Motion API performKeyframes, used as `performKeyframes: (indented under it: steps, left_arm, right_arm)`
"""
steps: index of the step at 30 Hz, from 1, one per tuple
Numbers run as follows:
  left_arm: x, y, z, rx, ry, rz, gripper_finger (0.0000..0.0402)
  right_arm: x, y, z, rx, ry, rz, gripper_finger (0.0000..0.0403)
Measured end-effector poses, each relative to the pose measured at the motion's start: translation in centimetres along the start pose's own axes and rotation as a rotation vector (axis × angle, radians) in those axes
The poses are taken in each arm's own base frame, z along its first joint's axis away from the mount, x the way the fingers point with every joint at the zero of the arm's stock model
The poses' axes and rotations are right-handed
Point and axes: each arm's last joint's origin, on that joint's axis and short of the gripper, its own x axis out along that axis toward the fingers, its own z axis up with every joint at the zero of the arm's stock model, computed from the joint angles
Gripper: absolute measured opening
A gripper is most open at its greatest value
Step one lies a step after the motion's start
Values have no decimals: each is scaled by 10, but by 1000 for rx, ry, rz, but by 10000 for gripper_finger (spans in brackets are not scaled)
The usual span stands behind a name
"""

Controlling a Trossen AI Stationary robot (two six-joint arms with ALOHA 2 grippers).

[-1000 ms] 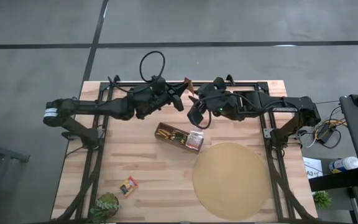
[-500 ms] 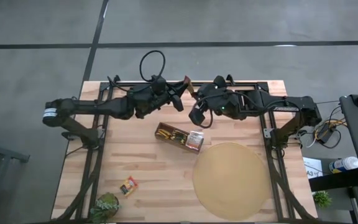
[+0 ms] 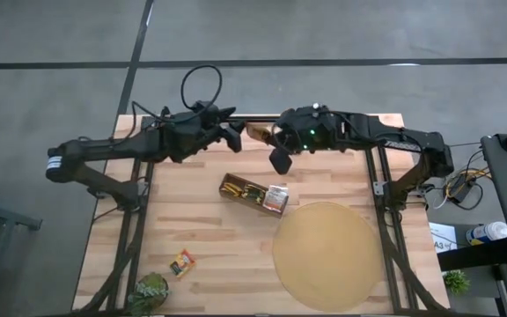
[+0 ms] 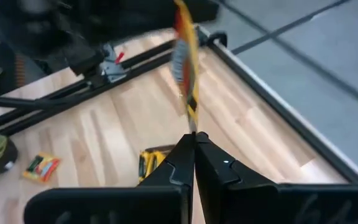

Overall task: Pick & Place Tea
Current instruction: Put the orange tea bag into the left section of the wooden organizer

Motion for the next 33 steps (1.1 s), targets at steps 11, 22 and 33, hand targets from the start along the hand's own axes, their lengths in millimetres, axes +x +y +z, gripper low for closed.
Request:
performKeyframes:
  steps: [11,22,33]
  left_arm:
    - [-31,18,7,117,112,27,282]
    - [-47,30,4,136,213,67,282]
    - [-48,32,-7,100,332,52,282]
  right_arm:
    - [45,-30,-4,84,195,110,8]
    - [87,-37,-18,145,355,201,8]
    - [77,-28,17,65,234,263,8]
